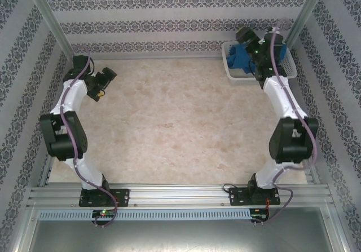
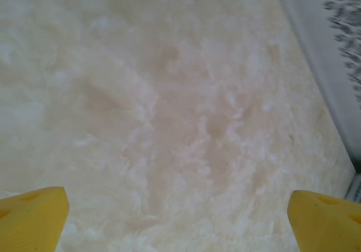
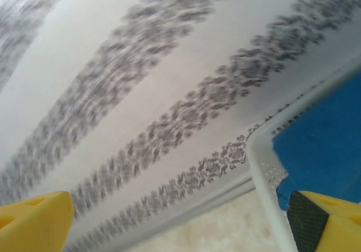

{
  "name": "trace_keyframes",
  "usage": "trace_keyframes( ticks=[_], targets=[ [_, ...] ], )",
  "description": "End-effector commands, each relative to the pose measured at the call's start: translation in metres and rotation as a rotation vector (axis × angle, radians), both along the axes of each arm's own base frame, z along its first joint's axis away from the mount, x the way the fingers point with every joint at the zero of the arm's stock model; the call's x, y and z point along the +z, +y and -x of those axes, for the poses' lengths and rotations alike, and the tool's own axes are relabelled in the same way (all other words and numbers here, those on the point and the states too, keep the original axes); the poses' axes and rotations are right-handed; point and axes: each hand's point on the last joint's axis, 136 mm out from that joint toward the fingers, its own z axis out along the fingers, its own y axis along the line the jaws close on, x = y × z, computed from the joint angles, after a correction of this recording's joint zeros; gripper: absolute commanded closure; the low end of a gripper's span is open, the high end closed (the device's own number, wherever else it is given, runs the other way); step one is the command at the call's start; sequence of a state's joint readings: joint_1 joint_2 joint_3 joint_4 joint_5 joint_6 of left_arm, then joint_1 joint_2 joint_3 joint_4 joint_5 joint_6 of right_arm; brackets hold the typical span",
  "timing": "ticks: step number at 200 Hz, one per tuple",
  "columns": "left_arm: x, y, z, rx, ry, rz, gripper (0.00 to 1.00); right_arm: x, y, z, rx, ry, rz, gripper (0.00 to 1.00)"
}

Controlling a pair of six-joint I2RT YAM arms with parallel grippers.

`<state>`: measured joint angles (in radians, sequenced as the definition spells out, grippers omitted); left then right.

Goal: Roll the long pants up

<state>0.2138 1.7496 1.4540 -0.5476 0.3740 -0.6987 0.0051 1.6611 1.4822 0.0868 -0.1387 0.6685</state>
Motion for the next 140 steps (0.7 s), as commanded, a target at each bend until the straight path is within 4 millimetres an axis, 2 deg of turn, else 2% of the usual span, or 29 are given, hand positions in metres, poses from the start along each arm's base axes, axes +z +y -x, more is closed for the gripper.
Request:
trace_keyframes(
  ticks=[1, 5, 16, 32, 43, 63, 77, 96, 109, 129, 140],
  targets=[
    [0.038, 0.002, 0.008, -0.155, -0.194, -0.174, 0.0, -0.057, 0.011, 0.048, 0.056, 0.138, 0.507, 0.02],
    [0.039, 0.0, 0.011, -0.178, -0.228, -0.207, 0.0, -0.07, 0.011, 0.056, 0.047, 0.154, 0.542, 0.02],
    [0.045, 0.006, 0.025, -0.154, -0.305, -0.378, 0.0, -0.08, 0.007, 0.074, 0.027, 0.129, 0.596, 0.02],
    [0.049, 0.017, 0.05, -0.082, -0.36, -0.596, 0.0, -0.112, -0.002, 0.097, -0.001, 0.122, 0.641, 0.02],
    [0.04, 0.024, 0.067, -0.037, -0.376, -0.637, 0.0, -0.131, -0.005, 0.107, -0.006, 0.129, 0.678, 0.02],
    [0.016, 0.024, 0.086, -0.032, -0.415, -0.681, 0.0, -0.163, -0.009, 0.12, 0.003, 0.146, 0.736, 0.02],
    [0.003, 0.021, 0.097, -0.033, -0.443, -0.684, 0.0, -0.178, -0.016, 0.126, -0.018, 0.18, 0.775, 0.02],
    [-0.009, 0.016, 0.105, -0.042, -0.498, -0.693, 0.0, -0.189, -0.024, 0.136, -0.06, 0.177, 0.786, 0.02],
    [-0.027, 0.013, 0.108, -0.08, -0.488, -0.707, 0.0, -0.199, -0.027, 0.141, -0.074, 0.167, 0.771, 0.02],
    [-0.06, 0.006, 0.104, -0.158, -0.455, -0.708, 0.0, -0.224, -0.028, 0.142, -0.072, 0.201, 0.759, 0.02],
    [-0.062, 0.0, 0.095, -0.196, -0.465, -0.685, 0.0, -0.227, -0.024, 0.141, -0.055, 0.19, 0.767, 0.02]
  ],
)
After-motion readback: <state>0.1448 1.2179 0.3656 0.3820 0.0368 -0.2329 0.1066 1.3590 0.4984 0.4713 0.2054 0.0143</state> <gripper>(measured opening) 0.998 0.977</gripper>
